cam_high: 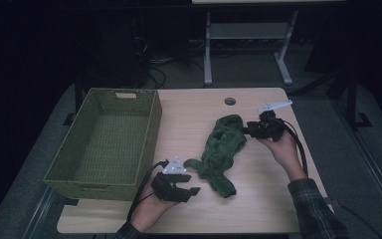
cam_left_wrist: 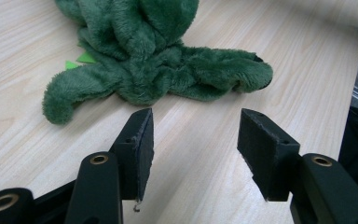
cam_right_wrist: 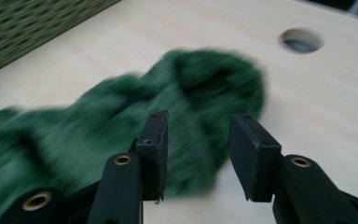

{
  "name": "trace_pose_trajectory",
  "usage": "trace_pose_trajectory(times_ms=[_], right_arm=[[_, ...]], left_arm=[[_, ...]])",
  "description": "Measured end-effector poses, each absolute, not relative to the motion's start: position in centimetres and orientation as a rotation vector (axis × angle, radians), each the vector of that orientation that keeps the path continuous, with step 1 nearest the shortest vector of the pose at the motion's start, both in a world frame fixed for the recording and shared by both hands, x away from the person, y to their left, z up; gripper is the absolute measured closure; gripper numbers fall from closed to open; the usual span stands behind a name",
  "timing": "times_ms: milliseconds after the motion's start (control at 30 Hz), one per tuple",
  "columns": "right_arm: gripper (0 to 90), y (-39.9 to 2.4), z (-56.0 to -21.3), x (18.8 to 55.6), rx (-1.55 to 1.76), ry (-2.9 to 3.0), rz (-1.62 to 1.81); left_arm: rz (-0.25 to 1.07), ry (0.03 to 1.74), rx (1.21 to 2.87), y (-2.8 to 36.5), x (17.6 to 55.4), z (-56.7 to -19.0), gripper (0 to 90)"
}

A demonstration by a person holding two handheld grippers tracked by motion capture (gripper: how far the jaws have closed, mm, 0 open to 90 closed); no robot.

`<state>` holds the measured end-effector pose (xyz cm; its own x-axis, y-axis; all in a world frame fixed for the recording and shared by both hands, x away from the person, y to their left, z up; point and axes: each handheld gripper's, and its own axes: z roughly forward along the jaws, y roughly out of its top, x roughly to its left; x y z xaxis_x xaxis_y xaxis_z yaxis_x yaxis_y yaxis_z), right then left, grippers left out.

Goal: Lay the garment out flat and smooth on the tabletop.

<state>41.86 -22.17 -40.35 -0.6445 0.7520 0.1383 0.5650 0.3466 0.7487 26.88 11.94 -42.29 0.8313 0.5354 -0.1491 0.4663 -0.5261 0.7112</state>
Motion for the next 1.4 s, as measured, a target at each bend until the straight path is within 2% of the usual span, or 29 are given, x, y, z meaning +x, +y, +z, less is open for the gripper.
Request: trace_pose_trajectory(times_ms=[33, 367, 467, 700, 833, 967, 1000, 1100, 1400], right_arm=[[57.9, -21.9, -40.5, 40.2, 1.156, 2.404, 1.179], [59.7, -20.3, -41.4, 33.6, 1.031, 2.499, 1.248], [59.8, -19.3, -42.2, 30.5, 0.989, 2.545, 1.251], [63.7, -18.4, -44.2, 27.4, 0.987, 2.620, 1.235], [65.4, -17.9, -45.3, 27.0, 0.992, 2.653, 1.208], [77.4, -17.0, -46.5, 27.2, 0.967, 2.705, 1.124], [77.4, -17.0, -46.5, 27.2, 0.967, 2.705, 1.124], [86.3, -17.3, -46.0, 27.0, 0.950, 2.693, 1.084], [87.7, -21.6, -45.5, 27.4, 1.045, 2.614, 1.043]], left_arm=[[0.110, 0.736, 2.208, 12.0, 26.9, -42.4, 45.4], [0.114, 0.742, 2.206, 12.1, 27.0, -42.5, 45.4], [0.114, 0.744, 2.209, 12.2, 27.0, -42.5, 45.4], [0.113, 0.737, 2.214, 12.1, 27.0, -42.5, 45.4], [0.115, 0.735, 2.214, 12.0, 26.9, -42.5, 45.4], [0.116, 0.737, 2.214, 12.1, 27.0, -42.5, 45.4], [0.116, 0.737, 2.214, 12.1, 27.0, -42.5, 45.4], [0.118, 0.742, 2.208, 12.2, 27.0, -42.5, 45.4], [0.121, 0.726, 2.211, 11.8, 27.0, -42.3, 45.4]])
